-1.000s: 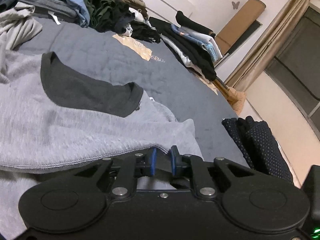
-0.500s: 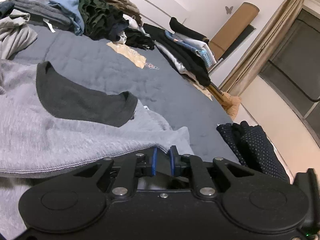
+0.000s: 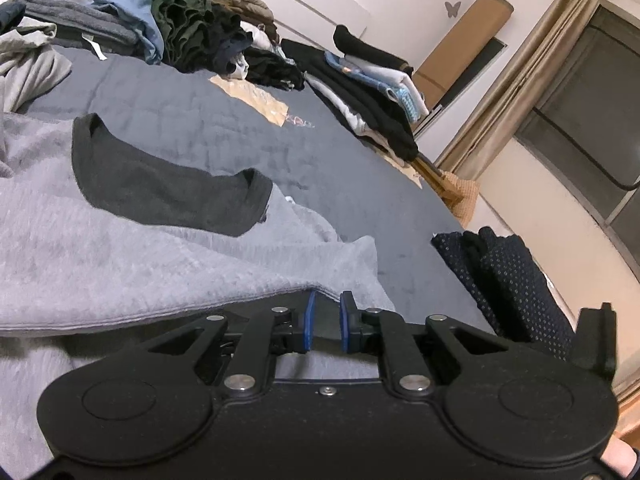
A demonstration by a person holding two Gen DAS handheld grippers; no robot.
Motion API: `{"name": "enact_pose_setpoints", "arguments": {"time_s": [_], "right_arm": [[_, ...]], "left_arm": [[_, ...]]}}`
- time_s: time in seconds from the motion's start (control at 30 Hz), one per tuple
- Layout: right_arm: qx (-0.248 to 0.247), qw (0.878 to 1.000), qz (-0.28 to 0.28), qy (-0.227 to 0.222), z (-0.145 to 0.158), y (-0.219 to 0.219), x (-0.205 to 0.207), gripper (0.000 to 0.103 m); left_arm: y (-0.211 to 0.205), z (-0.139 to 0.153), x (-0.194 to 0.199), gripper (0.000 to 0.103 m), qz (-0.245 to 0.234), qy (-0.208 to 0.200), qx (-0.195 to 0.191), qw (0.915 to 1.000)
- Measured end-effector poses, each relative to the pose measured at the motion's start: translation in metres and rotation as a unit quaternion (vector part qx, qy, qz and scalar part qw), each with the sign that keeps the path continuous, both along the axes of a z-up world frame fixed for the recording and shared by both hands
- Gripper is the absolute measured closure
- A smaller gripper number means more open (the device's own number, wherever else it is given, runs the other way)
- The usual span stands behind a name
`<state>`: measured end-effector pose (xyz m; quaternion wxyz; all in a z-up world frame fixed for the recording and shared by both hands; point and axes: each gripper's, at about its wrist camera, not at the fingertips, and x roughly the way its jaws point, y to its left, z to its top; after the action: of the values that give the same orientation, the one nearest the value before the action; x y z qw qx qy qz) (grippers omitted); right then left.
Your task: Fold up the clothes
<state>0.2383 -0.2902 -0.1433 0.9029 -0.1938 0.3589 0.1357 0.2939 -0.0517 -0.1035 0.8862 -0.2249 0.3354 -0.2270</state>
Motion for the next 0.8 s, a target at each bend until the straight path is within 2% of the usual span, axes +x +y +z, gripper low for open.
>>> {"name": "enact_pose_setpoints", "arguments": {"time_s": [0.1, 0.2, 0.23, 0.27, 0.33, 0.4, 0.47, 0.53, 0.6, 0.67, 0.77, 0.8], "right_arm": [[-0.031, 0.999, 0.022, 0.018, -0.002, 0.005, -0.008, 0.083], [-0.019, 0.999, 0.032, 0.032, 0.015, -0.002, -0.02, 0.074], [-0.016, 0.999, 0.032, 0.024, 0.022, -0.005, -0.022, 0.071], [-0.014, 0.999, 0.031, 0.014, 0.029, -0.007, -0.024, 0.068], [-0.011, 0.999, 0.038, -0.001, 0.031, -0.007, -0.025, 0.067], [-0.008, 0.999, 0.046, -0.016, 0.033, -0.007, -0.025, 0.065], [-0.004, 0.998, 0.054, -0.031, 0.035, -0.006, -0.025, 0.057], [-0.001, 0.997, 0.061, -0.046, 0.037, -0.006, -0.026, 0.054], [-0.017, 0.996, 0.071, -0.051, 0.029, 0.001, -0.026, 0.054], [-0.033, 0.995, 0.077, -0.056, 0.022, 0.005, -0.025, 0.054], [-0.043, 0.993, 0.088, -0.064, 0.022, 0.006, -0.027, 0.054], [-0.046, 0.992, 0.092, -0.067, 0.021, 0.007, -0.028, 0.055]], "left_arm": [[0.003, 0.004, -0.009, 0.089, -0.008, -0.001, 0.014, 0.9999], [0.013, 0.012, -0.032, 0.088, -0.026, -0.013, 0.052, 0.9982], [0.018, 0.015, -0.04, 0.086, -0.03, -0.018, 0.068, 0.9971], [0.024, 0.017, -0.049, 0.083, -0.029, -0.021, 0.091, 0.9952], [0.038, 0.02, -0.065, 0.061, -0.022, -0.035, 0.151, 0.9876], [0.052, 0.021, -0.078, 0.056, -0.012, -0.051, 0.23, 0.9718], [0.066, 0.017, -0.085, 0.056, -0.004, -0.061, 0.306, 0.9501], [0.074, 0.01, -0.088, 0.056, -0.002, -0.079, 0.384, 0.92], [0.075, 0.001, -0.09, 0.056, -0.016, -0.103, 0.459, 0.8822], [0.073, -0.01, -0.091, 0.056, -0.035, -0.13, 0.526, 0.8397], [0.064, -0.033, -0.093, 0.056, -0.073, -0.167, 0.599, 0.7795], [0.062, -0.04, -0.092, 0.055, -0.083, -0.172, 0.612, 0.767]]}}
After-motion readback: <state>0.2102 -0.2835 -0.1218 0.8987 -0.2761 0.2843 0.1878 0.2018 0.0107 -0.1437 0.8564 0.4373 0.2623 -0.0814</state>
